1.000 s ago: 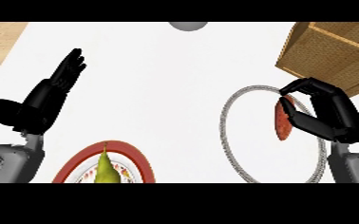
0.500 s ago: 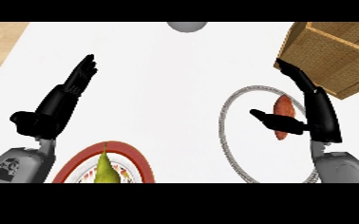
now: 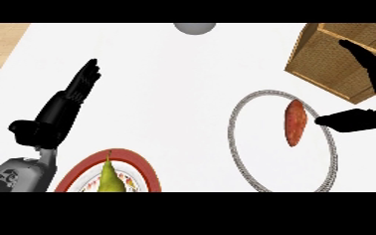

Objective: Pick the sweet potato from the placemat and place it in the basket

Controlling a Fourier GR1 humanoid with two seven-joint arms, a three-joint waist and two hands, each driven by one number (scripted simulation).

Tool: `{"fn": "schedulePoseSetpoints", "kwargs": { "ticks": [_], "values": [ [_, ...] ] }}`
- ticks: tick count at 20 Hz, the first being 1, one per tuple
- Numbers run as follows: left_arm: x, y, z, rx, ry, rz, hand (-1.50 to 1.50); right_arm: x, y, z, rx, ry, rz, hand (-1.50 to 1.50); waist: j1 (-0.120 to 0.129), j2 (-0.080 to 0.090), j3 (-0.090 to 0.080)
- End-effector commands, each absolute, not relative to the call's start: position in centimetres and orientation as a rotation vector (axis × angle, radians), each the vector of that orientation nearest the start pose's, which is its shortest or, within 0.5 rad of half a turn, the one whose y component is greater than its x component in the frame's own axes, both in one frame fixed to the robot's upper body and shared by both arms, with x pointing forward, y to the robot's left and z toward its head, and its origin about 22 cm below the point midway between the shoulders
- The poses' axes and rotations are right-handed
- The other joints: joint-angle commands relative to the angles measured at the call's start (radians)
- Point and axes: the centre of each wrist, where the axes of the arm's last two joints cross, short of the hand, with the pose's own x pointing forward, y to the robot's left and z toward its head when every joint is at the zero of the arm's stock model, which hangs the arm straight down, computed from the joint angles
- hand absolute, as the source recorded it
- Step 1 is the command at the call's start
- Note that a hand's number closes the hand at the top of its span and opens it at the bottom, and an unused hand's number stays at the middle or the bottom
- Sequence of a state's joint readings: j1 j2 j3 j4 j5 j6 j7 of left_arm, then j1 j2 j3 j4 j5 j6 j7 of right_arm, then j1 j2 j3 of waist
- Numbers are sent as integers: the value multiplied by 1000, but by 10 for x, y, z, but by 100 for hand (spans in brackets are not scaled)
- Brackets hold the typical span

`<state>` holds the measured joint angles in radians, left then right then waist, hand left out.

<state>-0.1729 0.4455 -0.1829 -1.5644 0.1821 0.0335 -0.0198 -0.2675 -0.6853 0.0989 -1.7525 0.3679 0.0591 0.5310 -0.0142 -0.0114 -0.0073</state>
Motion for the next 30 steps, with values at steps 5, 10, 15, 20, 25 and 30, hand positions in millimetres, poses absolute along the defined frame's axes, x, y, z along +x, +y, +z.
{"fn": "schedulePoseSetpoints", "kwargs": {
  "ticks": [5,10,15,20,25,30],
  "values": [
    [277,281,54,76,-1674,-382,0,257,-295,234,-751,-1047,956,-150,-7,3,4],
    [282,256,67,47,-1667,-368,0,238,-308,258,-715,-1006,927,-150,2,7,7],
    [267,282,59,55,-1686,-378,0,223,-334,261,-710,-1027,881,-150,9,9,7],
    [279,274,58,56,-1687,-386,0,222,-323,236,-716,-1073,815,-150,13,11,7],
    [283,275,70,51,-1690,-376,0,237,-337,185,-691,-1097,775,-150,17,12,8],
    [276,261,50,36,-1697,-390,0,256,-330,152,-695,-1122,752,-150,18,13,8]
  ]
}}
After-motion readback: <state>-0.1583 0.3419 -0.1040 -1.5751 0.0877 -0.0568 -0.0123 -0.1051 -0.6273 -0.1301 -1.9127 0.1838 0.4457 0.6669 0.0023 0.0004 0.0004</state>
